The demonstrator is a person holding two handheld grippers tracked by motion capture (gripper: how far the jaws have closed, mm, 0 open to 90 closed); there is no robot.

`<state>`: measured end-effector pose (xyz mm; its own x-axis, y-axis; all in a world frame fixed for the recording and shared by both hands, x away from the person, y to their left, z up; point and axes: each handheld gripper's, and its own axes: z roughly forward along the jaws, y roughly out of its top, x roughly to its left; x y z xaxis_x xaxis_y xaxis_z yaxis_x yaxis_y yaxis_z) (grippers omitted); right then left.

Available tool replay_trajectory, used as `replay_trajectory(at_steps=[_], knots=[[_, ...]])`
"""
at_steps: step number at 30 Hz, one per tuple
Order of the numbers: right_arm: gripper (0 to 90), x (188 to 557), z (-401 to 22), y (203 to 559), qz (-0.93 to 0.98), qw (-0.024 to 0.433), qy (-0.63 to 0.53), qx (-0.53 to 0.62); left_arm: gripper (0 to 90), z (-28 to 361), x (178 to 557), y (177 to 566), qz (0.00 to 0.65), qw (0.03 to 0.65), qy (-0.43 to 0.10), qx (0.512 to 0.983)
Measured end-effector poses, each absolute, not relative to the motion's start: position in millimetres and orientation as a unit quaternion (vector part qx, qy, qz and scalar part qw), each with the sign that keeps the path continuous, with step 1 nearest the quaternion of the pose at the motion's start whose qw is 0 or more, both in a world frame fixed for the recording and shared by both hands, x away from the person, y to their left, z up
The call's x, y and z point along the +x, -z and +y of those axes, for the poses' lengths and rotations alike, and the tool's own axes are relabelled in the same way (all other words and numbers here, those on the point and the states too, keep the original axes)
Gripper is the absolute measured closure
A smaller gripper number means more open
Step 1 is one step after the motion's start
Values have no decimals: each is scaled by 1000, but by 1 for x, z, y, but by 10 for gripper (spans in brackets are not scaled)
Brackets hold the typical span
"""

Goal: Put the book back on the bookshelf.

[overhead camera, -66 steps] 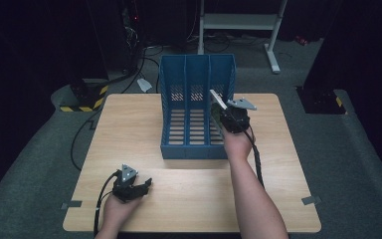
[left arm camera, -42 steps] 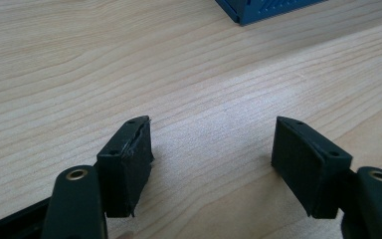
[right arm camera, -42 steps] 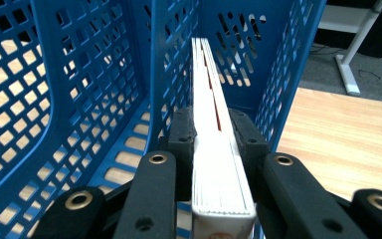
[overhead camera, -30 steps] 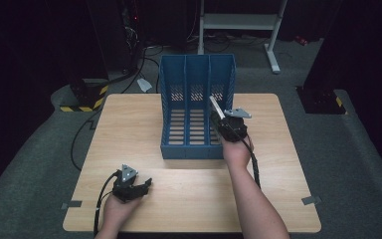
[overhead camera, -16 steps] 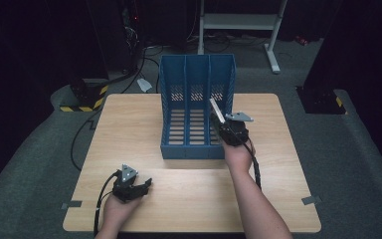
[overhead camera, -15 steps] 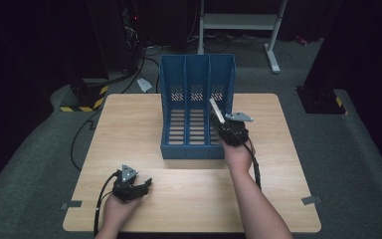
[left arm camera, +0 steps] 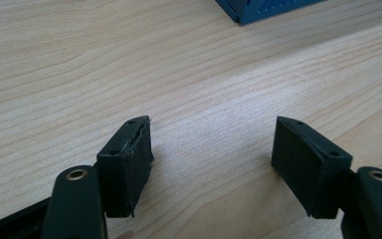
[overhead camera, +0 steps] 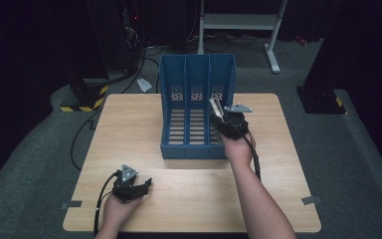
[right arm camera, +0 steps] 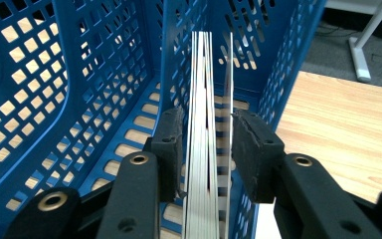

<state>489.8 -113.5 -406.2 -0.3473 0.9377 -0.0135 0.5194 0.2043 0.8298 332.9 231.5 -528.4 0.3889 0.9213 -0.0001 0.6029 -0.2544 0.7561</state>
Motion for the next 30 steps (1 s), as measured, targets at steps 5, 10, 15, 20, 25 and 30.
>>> replay_trajectory(at_steps=[5,10,15,20,25,30], knots=[[600,504,-108,404,738,254,-356,514,320,232,333,528,503,346,-229,758],[634,513,-106,402,747,254,-340,512,320,232,333,528,503,346,-229,758],[689,518,-104,402,752,247,-329,515,320,232,333,528,502,347,-230,758],[744,521,-100,400,753,254,-316,519,320,232,333,528,502,346,-229,759],[772,521,-96,401,749,266,-310,522,319,232,333,528,502,346,-229,759],[776,520,-93,399,744,281,-297,528,319,232,333,528,502,347,-229,758]])
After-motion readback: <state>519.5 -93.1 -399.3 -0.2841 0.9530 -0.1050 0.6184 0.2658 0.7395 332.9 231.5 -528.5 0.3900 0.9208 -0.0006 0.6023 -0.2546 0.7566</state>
